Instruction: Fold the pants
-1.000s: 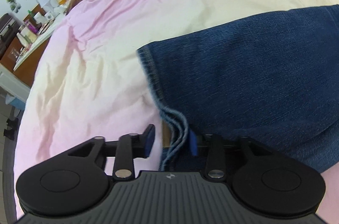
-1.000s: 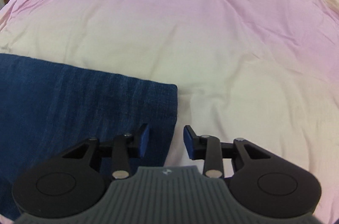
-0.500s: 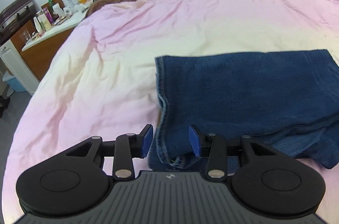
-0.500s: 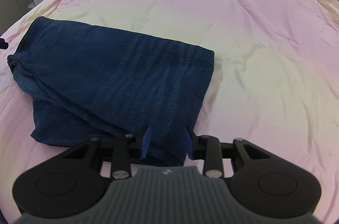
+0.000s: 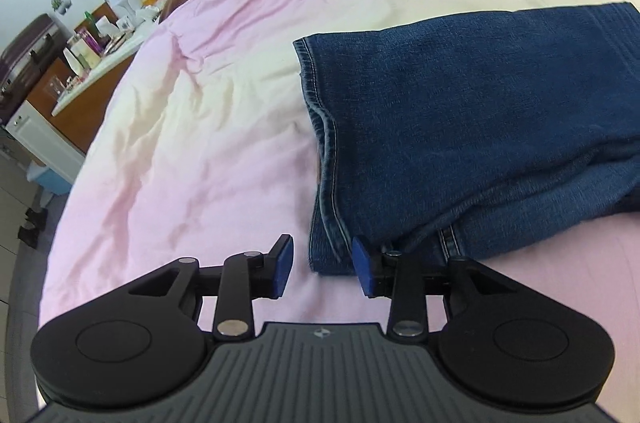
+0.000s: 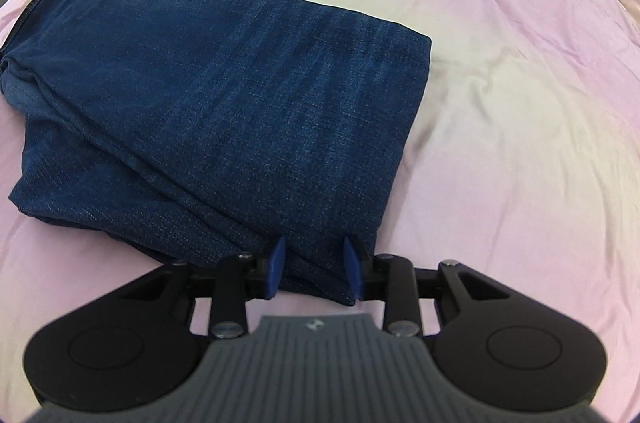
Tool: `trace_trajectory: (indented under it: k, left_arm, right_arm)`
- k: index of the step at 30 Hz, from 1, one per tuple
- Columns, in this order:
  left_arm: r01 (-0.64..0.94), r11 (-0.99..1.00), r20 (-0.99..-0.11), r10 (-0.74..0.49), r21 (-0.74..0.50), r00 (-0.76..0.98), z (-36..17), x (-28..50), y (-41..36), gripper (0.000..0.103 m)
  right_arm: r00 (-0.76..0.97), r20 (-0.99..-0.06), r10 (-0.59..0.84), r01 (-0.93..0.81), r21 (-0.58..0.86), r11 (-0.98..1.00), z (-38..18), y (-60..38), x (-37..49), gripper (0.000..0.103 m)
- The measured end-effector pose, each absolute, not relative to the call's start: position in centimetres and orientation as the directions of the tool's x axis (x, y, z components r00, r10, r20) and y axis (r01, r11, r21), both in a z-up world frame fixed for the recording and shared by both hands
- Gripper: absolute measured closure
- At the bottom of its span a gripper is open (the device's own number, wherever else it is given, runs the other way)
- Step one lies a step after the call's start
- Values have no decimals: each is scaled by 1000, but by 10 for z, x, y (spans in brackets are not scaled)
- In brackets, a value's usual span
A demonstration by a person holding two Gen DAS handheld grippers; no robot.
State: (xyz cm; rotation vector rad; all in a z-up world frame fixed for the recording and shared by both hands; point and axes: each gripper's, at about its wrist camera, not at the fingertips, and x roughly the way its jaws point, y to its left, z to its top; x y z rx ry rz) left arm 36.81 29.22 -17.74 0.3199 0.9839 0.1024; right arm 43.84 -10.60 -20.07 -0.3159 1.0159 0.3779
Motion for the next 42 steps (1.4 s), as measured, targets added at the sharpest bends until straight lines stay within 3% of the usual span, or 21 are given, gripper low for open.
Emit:
trace_trajectory:
  k: [4, 14, 17, 20, 21, 25, 36, 37, 39, 42]
  left_arm:
    - [35, 986, -814, 113, 162, 570, -178, 357, 298, 61]
    - [-231, 958, -794, 5, -171, 608, -191, 362, 326, 65]
    - [-249, 953, -810, 6, -173, 586, -193, 369, 329, 65]
    - [-280, 933, -813, -24, -227, 582, -193, 369, 334, 76]
    - [-278, 924, -802, -48, -261, 595, -190, 367, 338, 87]
    - [-291, 888, -768, -102, -357, 633, -173, 363, 353, 96]
    - [-254, 957, -853, 16, -138, 522, -180, 380, 344, 98]
    - [-273, 960, -866, 87, -59, 493, -189, 383, 341, 103]
    - [-297, 944, -875, 262, 145, 406, -214, 387, 342, 103]
    - [-329, 941, -872, 220, 73, 436, -221, 370, 355, 103]
  right_arm:
    - [471, -867, 161, -442, -74, 894, -200, -105, 438, 73]
    - [474, -866, 157, -428, -70, 901, -197, -105, 436, 71]
    - [472, -867, 157, -431, -72, 900, -197, -104, 437, 71]
    - [474, -866, 160, -428, -67, 901, -197, -105, 438, 70]
    - [475, -865, 162, -427, -66, 902, -197, -106, 437, 70]
    - [472, -866, 163, -427, -63, 902, -197, -107, 438, 70]
    - [468, -870, 157, -427, -68, 902, -195, -105, 439, 70]
    - [468, -870, 157, -429, -68, 901, -195, -104, 440, 70]
    - [469, -870, 152, -432, -76, 898, -196, -103, 439, 70]
    - [469, -870, 152, -453, -89, 887, -198, -102, 438, 69]
